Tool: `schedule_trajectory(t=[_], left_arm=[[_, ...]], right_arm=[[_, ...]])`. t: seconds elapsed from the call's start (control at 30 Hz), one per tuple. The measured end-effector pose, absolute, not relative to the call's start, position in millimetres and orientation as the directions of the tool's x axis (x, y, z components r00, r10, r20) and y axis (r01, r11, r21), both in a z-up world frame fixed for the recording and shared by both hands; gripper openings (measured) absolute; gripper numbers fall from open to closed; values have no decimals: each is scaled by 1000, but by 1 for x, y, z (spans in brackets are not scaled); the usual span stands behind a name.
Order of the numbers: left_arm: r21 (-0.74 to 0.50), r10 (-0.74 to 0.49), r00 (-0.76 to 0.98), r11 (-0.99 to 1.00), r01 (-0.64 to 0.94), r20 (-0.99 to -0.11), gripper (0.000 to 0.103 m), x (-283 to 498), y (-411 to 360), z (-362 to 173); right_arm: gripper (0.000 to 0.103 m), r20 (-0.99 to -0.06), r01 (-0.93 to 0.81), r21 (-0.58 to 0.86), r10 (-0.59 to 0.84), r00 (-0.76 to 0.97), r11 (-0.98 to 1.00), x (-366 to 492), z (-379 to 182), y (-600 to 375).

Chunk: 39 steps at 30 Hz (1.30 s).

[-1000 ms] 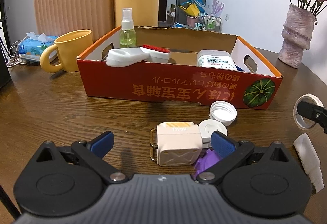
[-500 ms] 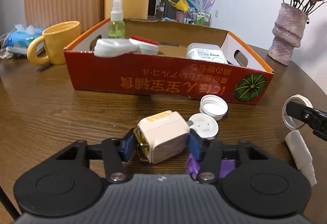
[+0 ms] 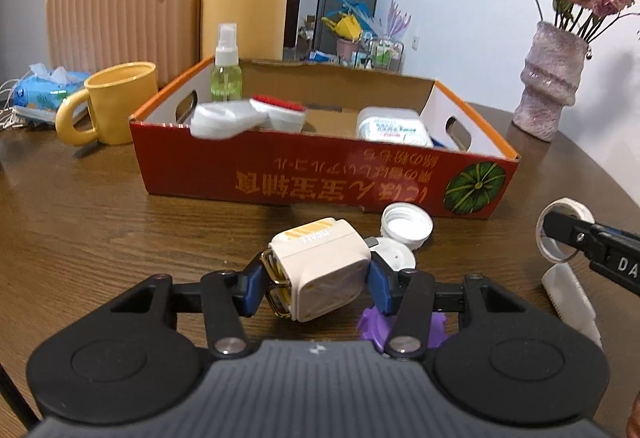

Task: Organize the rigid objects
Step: 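Carry the beige plug with the left gripper while the right carries the white roll to the box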

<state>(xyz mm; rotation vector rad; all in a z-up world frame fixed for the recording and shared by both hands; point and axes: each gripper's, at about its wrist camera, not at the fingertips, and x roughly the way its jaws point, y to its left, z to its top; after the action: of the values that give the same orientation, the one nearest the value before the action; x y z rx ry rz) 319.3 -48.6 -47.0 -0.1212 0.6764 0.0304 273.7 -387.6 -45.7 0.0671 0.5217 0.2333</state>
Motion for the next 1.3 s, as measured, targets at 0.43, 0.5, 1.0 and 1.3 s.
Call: schedule_trajectory(t=[0.43,0.5,1.0,1.3], left_arm=[[-132,-46,848,991,-29,-528,52,298,-50,-17],[-136,-48,851,990,-27,-523,52,296,-49,-13],[-118,-24,896,992,-32,-444,52,300,-42,22],[-141,-12,905,989,-54,-426,52,321,-35,30]], right_arm=[[24,-451,-204,126,239,860,971,265,-34,-375],[24,-446,-207,125,241,862,970,264,-31,-372],[24,-411,-226,119,255,875,967,275,-8,-345],[24,-394,-228,113,254,883,967,293,1,-330]])
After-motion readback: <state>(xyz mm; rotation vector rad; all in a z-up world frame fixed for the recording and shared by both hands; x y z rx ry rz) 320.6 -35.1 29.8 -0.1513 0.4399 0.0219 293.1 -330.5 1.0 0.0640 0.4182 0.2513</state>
